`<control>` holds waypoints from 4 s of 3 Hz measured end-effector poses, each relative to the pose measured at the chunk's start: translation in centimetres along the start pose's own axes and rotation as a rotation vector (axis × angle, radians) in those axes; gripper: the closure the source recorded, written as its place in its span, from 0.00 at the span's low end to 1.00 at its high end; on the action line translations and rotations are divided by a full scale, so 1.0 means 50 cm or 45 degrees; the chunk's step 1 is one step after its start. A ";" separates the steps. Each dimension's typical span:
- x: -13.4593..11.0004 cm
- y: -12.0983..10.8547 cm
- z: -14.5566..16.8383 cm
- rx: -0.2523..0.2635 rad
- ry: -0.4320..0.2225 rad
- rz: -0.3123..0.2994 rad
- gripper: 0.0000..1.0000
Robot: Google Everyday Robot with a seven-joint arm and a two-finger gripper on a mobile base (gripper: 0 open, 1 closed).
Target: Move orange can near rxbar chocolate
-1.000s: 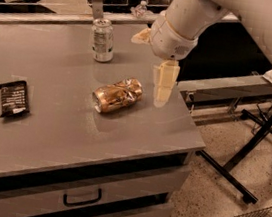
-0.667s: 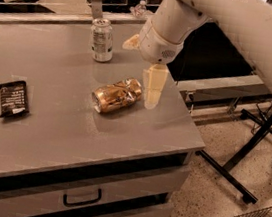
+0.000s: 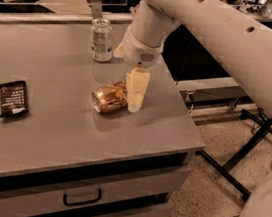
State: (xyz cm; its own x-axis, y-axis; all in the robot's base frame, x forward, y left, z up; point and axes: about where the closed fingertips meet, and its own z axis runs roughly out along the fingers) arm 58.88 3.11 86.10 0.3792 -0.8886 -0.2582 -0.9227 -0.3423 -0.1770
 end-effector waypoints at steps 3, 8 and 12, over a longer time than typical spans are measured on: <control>-0.075 0.042 0.004 -0.111 0.014 0.056 0.39; -0.102 -0.142 -0.136 0.549 -0.847 0.210 1.00; -0.292 -0.103 -0.115 0.476 -1.233 0.155 1.00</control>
Offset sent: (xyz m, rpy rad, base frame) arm -0.0382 0.0307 0.0053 -0.0596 0.1023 -0.0250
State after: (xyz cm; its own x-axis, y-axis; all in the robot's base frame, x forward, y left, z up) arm 57.71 16.12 96.25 0.3305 -0.2296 -0.9155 -0.9409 -0.0035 -0.3388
